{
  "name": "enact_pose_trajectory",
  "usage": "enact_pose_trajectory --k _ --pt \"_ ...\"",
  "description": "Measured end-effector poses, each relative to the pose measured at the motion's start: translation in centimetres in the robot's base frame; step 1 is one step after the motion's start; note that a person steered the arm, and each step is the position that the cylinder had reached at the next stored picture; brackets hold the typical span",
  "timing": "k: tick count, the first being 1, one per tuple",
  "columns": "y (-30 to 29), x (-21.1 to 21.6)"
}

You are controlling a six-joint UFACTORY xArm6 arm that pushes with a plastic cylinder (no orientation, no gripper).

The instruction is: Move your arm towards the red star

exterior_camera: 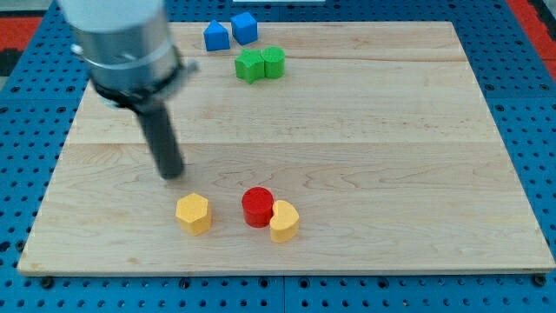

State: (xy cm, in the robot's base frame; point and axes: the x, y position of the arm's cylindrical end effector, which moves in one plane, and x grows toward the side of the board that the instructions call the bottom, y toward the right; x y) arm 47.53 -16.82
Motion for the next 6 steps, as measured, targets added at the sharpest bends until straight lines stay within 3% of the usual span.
enact_pose_trajectory --k 1,2,3,4,5,6 --pt "-3.9 5.6" --pt "0.4 7.3" --pt "10.2 7.4" --pt "4.5 5.3" --pt "-1.1 -3.7" --pt "-5.3 -7.0"
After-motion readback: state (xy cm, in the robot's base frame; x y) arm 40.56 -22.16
